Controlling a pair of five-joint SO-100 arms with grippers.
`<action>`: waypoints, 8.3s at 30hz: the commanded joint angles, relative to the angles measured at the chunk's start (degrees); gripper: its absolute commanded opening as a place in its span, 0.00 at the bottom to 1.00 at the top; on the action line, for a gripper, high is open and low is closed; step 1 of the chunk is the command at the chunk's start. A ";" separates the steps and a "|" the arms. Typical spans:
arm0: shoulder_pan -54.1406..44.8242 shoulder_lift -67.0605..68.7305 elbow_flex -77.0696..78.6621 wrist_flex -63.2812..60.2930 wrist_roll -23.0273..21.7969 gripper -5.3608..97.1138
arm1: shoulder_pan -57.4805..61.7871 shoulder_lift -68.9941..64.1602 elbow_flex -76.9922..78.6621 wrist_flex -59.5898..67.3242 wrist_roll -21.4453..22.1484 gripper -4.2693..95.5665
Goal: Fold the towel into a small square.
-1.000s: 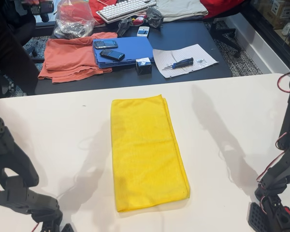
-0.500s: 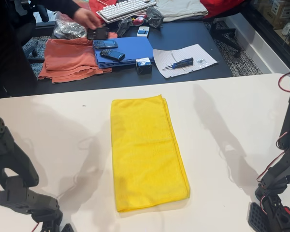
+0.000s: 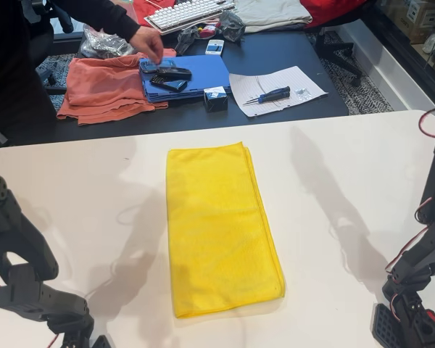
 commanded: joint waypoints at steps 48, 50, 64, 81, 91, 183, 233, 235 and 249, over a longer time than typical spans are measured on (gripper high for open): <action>-0.18 0.35 -0.18 -0.18 0.00 0.08 | 0.09 0.00 0.09 0.09 0.00 0.04; -0.18 0.35 -0.18 -0.18 0.00 0.08 | 0.09 0.00 0.09 0.09 0.00 0.04; -0.18 0.35 -0.18 -0.18 0.00 0.08 | 0.09 0.00 0.09 0.09 0.00 0.04; -0.18 0.35 -0.18 -0.18 0.00 0.08 | 0.09 0.00 0.09 0.09 0.00 0.04; -0.18 0.35 -0.18 -0.18 0.00 0.08 | 0.09 0.00 0.09 0.09 0.00 0.04; -27.07 -11.95 1.85 95.89 0.09 0.08 | 40.17 -0.18 25.84 111.27 -0.62 0.04; -72.95 -12.57 85.78 56.78 2.72 0.24 | 0.62 27.95 25.40 110.30 0.35 0.21; -74.62 -12.30 86.48 56.87 2.81 0.24 | -2.64 30.15 25.40 110.30 0.35 0.21; -89.03 -12.74 82.27 56.69 6.50 0.07 | -12.57 34.37 25.58 110.30 -0.44 0.21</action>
